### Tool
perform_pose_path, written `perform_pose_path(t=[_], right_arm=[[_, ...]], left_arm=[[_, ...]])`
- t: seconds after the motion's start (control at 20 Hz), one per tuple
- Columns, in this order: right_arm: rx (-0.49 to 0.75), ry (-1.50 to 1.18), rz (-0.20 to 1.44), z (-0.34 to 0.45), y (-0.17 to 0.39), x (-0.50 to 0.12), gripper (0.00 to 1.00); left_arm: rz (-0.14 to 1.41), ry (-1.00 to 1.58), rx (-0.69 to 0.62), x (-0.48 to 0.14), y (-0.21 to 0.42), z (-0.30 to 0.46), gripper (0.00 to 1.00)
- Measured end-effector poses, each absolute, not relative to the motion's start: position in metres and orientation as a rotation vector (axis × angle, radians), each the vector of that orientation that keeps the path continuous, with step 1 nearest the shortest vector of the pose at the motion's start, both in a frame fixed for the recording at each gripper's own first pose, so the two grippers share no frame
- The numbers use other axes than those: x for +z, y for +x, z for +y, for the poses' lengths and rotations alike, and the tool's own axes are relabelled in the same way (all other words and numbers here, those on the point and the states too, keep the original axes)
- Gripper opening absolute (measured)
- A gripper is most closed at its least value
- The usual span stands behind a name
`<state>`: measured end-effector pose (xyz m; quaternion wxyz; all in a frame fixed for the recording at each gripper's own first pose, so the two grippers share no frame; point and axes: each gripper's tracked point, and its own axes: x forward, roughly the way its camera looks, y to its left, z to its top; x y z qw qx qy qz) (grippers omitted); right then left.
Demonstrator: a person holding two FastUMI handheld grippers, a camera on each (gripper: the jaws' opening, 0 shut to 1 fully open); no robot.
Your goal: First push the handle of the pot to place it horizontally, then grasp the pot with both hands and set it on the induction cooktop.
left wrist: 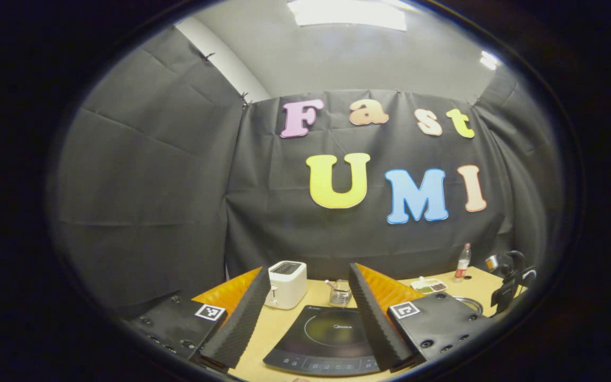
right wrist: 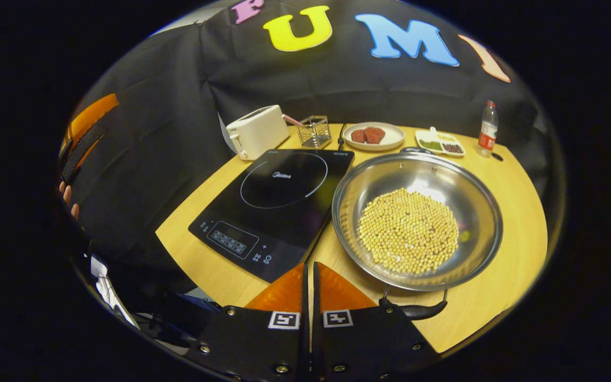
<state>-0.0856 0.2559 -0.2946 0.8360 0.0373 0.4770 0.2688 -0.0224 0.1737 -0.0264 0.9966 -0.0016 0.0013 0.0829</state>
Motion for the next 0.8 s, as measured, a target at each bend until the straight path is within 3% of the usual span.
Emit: perform_pose_path(t=[0.45,0.8], right_arm=[[0.423,0.086,1.129,0.227,-0.073,-0.333,0.02],[0.386,0.111,1.153,0.217,-0.075,-0.337,0.01]], left_arm=[[0.008,-0.018,0.169,-0.035,-0.019,0.180,0.97],[0.017,-0.034,0.136,-0.039,-0.013,0.165,0.99]])
